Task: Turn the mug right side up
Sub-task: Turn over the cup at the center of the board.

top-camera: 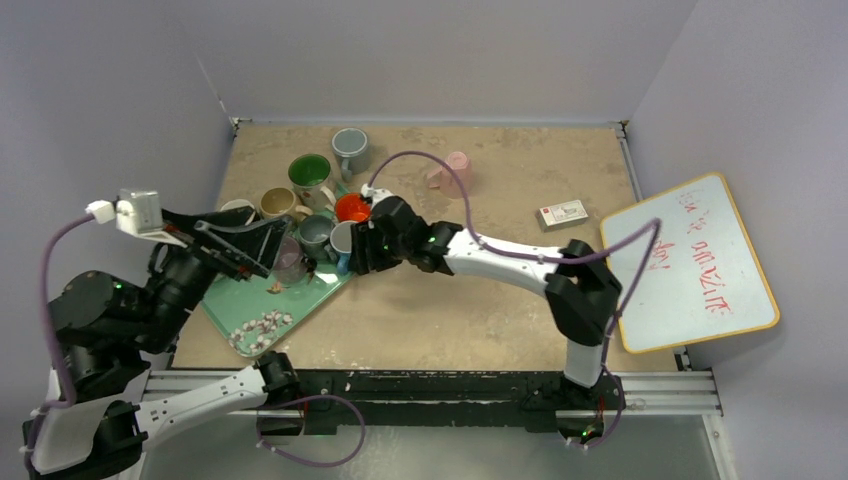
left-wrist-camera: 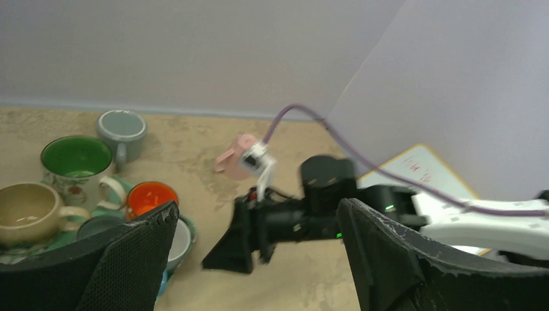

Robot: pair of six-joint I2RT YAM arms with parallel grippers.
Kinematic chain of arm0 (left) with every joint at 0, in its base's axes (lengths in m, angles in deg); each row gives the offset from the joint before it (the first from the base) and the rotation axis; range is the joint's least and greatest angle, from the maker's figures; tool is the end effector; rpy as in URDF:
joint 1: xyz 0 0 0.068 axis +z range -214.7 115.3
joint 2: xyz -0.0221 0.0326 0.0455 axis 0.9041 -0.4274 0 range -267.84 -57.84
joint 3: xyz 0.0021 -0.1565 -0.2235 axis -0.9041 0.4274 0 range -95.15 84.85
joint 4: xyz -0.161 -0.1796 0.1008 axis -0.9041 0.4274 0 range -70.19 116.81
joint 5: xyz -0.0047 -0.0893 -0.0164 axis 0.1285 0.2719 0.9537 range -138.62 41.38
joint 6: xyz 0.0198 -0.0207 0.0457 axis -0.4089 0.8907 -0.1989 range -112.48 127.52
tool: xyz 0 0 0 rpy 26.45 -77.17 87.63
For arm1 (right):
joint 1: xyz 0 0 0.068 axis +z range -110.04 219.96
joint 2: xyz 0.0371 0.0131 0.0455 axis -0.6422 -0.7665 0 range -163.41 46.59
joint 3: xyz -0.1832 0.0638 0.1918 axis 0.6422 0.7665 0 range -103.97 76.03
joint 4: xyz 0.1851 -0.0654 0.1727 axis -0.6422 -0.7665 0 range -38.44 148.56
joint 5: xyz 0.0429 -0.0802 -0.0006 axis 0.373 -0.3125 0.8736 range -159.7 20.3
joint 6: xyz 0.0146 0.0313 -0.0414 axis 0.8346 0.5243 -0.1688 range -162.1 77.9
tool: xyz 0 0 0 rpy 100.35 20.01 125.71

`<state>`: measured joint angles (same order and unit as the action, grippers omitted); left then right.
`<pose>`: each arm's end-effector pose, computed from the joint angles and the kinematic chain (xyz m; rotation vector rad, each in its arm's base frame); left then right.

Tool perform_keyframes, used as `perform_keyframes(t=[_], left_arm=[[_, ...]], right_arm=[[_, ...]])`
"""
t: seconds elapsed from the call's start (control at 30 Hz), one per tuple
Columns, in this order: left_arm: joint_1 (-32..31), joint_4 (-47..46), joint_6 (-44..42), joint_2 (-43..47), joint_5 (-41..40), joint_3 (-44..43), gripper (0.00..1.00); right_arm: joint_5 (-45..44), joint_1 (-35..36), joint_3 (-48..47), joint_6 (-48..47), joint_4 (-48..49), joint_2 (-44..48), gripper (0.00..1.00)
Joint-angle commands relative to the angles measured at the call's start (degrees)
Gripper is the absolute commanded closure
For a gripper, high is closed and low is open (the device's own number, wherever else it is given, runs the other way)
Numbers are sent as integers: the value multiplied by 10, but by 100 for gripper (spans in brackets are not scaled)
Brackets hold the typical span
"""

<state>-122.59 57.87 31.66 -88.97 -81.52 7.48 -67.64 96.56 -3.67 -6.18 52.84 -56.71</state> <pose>0.0286 -0.0092 0.4832 -0.0507 1.4954 -0.7571 0.2329 0.3554 0.2737 -0.4268 2.2074 0.9787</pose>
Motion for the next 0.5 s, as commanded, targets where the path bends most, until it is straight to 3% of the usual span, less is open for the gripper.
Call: perform_keyframes(t=[0.0,0.2,0.33,0.47], left_arm=[[-1,4,-37,-17,-41,41,8],[-1,7,-79,-61,-103,101,8],[-1,15,-73,-139,-144,95,8],[13,-33,-126,-237,-140,59,8]], right_arm=[[-73,-32,31,-19,13,86,42],[-229,-81,33,-28,-43,117,41],[-243,-90,52,-39,-63,157,40],[-224,-90,129,-40,-41,236,39]])
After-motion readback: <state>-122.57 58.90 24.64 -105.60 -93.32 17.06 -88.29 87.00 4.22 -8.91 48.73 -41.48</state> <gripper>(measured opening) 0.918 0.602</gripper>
